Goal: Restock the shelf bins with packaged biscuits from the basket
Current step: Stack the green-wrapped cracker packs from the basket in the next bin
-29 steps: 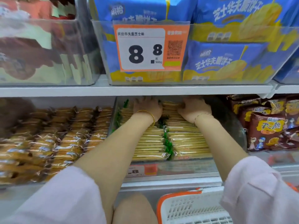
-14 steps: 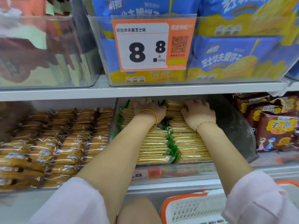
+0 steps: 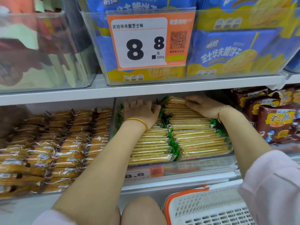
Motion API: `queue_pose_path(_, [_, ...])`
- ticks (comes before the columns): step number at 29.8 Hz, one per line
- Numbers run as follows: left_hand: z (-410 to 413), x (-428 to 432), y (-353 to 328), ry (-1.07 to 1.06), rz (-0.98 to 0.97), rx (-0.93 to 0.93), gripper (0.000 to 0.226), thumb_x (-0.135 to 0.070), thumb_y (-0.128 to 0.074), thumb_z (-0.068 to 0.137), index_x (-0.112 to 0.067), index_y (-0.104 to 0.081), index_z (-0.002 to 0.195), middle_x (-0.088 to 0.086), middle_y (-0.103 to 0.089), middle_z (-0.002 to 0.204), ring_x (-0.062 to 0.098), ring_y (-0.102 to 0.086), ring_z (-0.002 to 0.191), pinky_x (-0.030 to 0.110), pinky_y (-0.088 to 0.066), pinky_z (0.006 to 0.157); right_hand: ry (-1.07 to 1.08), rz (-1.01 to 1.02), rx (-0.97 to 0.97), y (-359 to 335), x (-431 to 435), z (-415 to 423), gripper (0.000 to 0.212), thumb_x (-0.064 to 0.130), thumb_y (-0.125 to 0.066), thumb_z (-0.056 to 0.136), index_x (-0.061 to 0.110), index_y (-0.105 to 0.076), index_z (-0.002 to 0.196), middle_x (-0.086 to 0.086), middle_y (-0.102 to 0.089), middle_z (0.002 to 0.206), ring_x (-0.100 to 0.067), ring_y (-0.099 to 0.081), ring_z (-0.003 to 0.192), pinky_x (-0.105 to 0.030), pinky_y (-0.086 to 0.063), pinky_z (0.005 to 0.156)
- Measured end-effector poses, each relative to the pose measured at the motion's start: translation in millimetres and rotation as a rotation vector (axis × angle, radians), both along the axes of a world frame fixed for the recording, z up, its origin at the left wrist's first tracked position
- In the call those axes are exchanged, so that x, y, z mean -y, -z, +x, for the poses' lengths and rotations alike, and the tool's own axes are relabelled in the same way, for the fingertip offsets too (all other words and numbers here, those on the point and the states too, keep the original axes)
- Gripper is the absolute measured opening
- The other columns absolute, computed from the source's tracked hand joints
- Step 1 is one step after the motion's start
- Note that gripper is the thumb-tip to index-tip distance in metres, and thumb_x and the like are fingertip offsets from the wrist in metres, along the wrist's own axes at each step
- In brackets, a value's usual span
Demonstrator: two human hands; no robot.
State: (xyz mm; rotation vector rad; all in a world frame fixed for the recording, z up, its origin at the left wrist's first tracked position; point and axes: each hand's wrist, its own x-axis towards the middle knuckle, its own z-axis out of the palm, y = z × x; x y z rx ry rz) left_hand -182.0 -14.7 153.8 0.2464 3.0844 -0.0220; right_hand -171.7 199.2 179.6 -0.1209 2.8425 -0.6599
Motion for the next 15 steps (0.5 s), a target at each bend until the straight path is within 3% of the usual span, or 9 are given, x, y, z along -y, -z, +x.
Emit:
queue_pose_path(6, [-1, -1, -1, -0.057, -0.063, -0.016, 0.063, -0.056, -0.009, 0.096, -0.017, -0.03, 0.14, 0.013, -0.031, 0.145, 0.033, -0.026, 0.134, 0.052, -0.019, 0.109, -0.01, 0.019, -0.023, -7, -7, -11, 0.04, 0.029, -0.038, 0.1, 0.019, -0.044, 0.138, -0.004, -0.043, 0.143, -0.021, -0.04, 0.129, -0.019, -0.027, 0.093])
queue_pose_path(10, [-6, -3, -4, -0.051, 0.001, -0.006, 0.063, -0.054, -0.01, 0.097, -0.016, -0.04, 0.137, 0.015, -0.037, 0.144, 0.033, -0.03, 0.133, 0.049, -0.022, 0.108, -0.032, 0.119, 0.018, 0, 4, -25, 0.045, 0.043, -0.036, 0.098, 0.027, -0.042, 0.14, -0.001, -0.038, 0.148, -0.021, -0.035, 0.134, -0.027, -0.026, 0.107])
queue_pose_path(12, [-14, -5, -5, -0.021, 0.064, -0.036, 0.065, -0.052, -0.012, 0.098, -0.011, -0.055, 0.123, 0.018, -0.051, 0.131, 0.034, -0.042, 0.125, 0.046, -0.029, 0.103, -0.058, 0.171, 0.0, 5, 12, -27, 0.048, 0.051, -0.032, 0.097, 0.03, -0.041, 0.14, -0.001, -0.036, 0.149, -0.022, -0.034, 0.135, -0.033, -0.026, 0.112])
queue_pose_path(15, [-20, -14, -4, 0.099, 0.202, -0.135, 0.053, -0.048, -0.024, 0.099, -0.009, -0.061, 0.099, 0.011, -0.06, 0.09, 0.033, -0.059, 0.096, 0.035, -0.043, 0.075, -0.09, 0.219, -0.029, 6, 15, -27, 0.047, 0.05, -0.031, 0.097, 0.031, -0.044, 0.137, -0.002, -0.041, 0.146, -0.024, -0.039, 0.132, -0.037, -0.03, 0.11])
